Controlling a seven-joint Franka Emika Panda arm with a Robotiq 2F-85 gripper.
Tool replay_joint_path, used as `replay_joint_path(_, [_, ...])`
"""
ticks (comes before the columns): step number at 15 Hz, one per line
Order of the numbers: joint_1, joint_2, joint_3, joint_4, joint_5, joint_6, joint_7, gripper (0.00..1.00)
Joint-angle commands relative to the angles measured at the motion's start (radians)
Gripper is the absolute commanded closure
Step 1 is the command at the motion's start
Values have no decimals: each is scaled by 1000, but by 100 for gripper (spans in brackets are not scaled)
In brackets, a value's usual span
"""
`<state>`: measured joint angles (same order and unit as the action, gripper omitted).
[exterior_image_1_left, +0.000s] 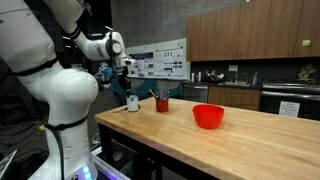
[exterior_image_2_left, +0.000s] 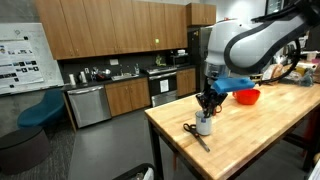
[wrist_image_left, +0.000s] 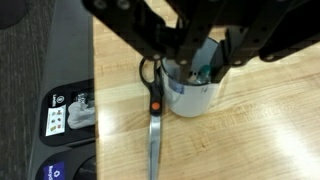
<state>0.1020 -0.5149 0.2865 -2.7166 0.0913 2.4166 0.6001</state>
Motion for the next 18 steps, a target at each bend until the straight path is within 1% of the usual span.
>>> replay_joint_path(1, [-17,-21,10,23,-24,-36,19,93])
replay_joint_path(5, [-24,-58,10,50,-41,-80,23,93])
replay_joint_path(11, [-42,-114,2,98,-61,-203,18,93])
replay_joint_path(12, [-42,-114,2,101,-59,-212,15,52])
replay_joint_path(14, [-40,-110,5,98,-57,-211,10,44])
replay_joint_path(18, [-42,-89,6,88,-55,-195,8,19])
